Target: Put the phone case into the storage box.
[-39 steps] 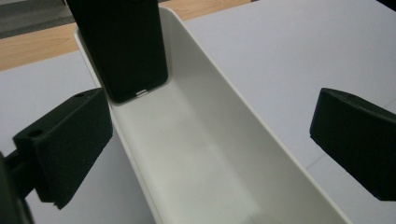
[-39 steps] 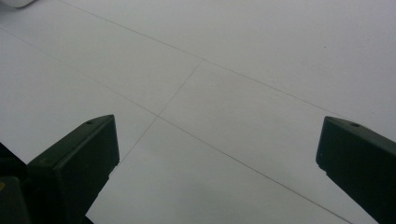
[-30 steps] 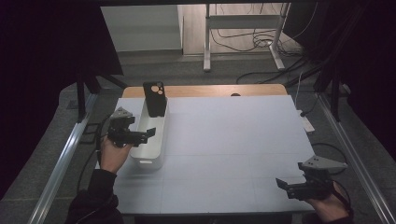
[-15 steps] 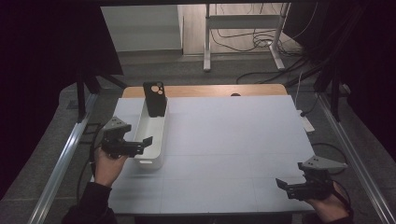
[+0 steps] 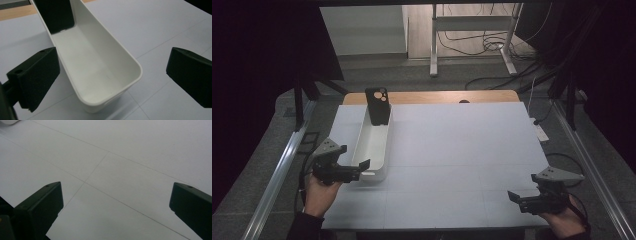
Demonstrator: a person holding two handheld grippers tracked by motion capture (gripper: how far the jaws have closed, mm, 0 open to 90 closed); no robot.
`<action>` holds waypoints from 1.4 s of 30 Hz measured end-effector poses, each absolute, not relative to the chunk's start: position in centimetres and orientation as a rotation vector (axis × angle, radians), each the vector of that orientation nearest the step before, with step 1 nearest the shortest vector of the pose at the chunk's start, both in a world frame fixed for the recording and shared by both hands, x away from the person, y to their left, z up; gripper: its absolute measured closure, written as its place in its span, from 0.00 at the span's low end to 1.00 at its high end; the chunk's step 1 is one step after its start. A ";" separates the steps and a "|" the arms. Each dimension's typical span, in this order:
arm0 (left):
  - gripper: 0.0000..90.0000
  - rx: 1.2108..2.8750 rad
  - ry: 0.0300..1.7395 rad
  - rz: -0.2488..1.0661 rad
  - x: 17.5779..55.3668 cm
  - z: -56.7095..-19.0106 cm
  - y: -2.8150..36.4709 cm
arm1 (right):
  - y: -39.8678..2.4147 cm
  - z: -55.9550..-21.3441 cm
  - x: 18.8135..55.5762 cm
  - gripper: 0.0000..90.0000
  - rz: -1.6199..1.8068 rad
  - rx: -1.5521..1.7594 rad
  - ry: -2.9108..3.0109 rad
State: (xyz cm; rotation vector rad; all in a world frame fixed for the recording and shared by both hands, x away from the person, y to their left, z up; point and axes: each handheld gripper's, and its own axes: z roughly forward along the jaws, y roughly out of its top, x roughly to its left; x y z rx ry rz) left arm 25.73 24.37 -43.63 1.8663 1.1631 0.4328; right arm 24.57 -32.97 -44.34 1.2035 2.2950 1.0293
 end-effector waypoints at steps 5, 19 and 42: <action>0.00 1.861 1.165 0.441 24.6 -43.7 24.6 | -33.0 -44.3 24.6 0.00 1.029 1.204 2.294; 0.00 1.854 1.193 0.446 21.7 -44.3 25.6 | -33.0 -44.3 24.6 0.00 1.026 1.203 2.294; 0.00 1.893 1.211 0.504 18.5 -45.7 26.4 | -32.9 -44.3 24.5 0.00 1.022 1.202 2.297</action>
